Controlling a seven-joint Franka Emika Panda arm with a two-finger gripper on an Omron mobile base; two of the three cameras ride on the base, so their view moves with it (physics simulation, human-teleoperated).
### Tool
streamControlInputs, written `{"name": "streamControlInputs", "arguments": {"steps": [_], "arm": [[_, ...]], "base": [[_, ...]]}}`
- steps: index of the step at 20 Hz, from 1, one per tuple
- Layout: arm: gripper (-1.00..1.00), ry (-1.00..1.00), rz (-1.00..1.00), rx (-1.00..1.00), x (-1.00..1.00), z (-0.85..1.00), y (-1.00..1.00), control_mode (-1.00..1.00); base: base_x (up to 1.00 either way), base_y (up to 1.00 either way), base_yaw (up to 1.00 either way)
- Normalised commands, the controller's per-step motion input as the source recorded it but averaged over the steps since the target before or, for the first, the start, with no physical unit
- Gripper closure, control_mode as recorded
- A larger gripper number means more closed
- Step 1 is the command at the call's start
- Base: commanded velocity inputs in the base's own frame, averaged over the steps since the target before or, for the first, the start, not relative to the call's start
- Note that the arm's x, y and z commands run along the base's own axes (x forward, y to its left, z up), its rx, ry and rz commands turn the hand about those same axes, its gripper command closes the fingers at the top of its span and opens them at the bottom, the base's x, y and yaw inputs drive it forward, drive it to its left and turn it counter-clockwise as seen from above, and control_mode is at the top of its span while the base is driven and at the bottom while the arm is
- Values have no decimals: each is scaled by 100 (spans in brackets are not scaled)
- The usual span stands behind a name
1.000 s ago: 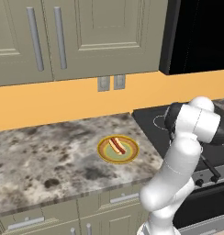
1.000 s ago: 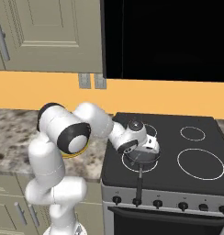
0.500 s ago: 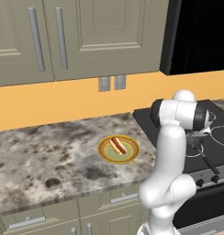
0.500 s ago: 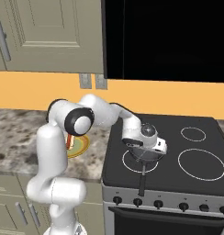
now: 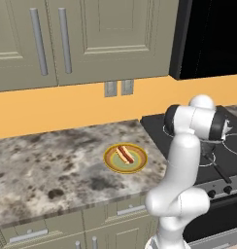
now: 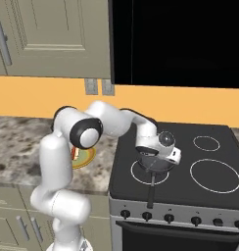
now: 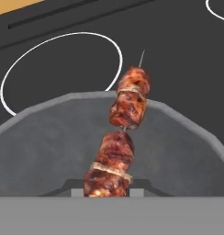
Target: Place the cold items (eggplant and corn) from the fridge in one tupperware on the dining counter. Place the warm items (kebab skewer and hot dog) in the stove area in another tupperware.
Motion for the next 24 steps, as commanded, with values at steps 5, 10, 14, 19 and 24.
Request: {"name": "streamControlInputs", "arguments": {"steps": [5,10,14,19,24], "arm": [[100,-5,-10,17,-9,3,0,-100],[100,-6,-12,15,-49,57,0,-100],[100,-16,-12,7,-82,96,1,-100],[100,-5,-8,-1,-100,93,11,-100],[100,0,-2,-13,-100,81,51,-100]], "base": [[0,0,0],[0,0,0],[0,0,0],[0,0,0],[0,0,0]]}}
